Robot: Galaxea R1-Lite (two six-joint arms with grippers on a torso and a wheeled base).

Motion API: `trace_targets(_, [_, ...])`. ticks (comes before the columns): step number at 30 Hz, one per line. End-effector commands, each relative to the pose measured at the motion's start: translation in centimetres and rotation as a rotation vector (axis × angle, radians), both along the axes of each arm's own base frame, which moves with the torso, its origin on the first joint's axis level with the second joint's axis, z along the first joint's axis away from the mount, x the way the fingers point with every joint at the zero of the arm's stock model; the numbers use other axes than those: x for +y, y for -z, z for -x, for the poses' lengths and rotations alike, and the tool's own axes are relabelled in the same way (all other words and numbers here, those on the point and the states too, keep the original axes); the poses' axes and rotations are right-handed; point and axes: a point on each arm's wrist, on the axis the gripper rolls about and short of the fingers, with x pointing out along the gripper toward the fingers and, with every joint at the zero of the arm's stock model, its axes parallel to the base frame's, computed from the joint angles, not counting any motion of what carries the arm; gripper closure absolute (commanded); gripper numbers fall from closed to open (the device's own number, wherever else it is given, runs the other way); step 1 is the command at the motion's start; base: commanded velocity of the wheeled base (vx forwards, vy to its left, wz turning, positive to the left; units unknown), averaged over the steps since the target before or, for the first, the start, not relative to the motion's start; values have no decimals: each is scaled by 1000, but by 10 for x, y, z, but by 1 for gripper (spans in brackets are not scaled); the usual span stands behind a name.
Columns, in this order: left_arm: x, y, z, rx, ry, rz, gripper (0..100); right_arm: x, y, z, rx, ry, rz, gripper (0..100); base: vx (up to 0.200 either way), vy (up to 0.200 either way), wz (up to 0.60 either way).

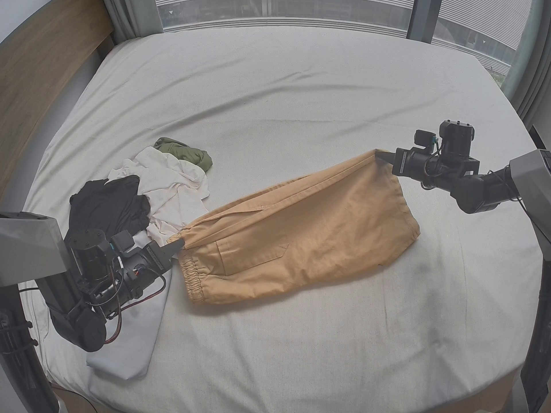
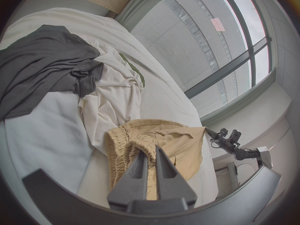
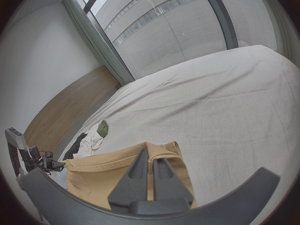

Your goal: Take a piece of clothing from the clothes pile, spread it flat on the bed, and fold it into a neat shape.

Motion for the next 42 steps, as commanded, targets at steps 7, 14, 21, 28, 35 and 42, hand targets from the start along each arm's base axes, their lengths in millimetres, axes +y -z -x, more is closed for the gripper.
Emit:
trace_targets(7, [3, 0, -2, -1, -12, 0, 0, 1, 4, -3, 3, -2, 3, 100, 0, 0, 0])
trace_targets(14, [8, -4, -6, -27, -38, 0, 0, 5, 8, -12, -27, 15, 1, 0, 0, 0, 0])
trace_targets(21, [10, -9, -7, -43, -58, 2, 0, 9, -2, -6, -60, 14, -1, 0, 0, 0, 0])
trace_targets(28, [9, -8, -5, -36, -53, -1, 0, 5, -12, 18, -29, 19, 6, 0, 0, 0, 0])
trace_targets(35, [3, -15, 5, -46, -15, 2, 0, -8, 1, 53, 76, 88, 19, 0, 0, 0, 0])
trace_targets(42, [-12, -16, 20, -31, 44, -4, 0, -20, 17, 85, 208, 116, -24, 0, 0, 0, 0])
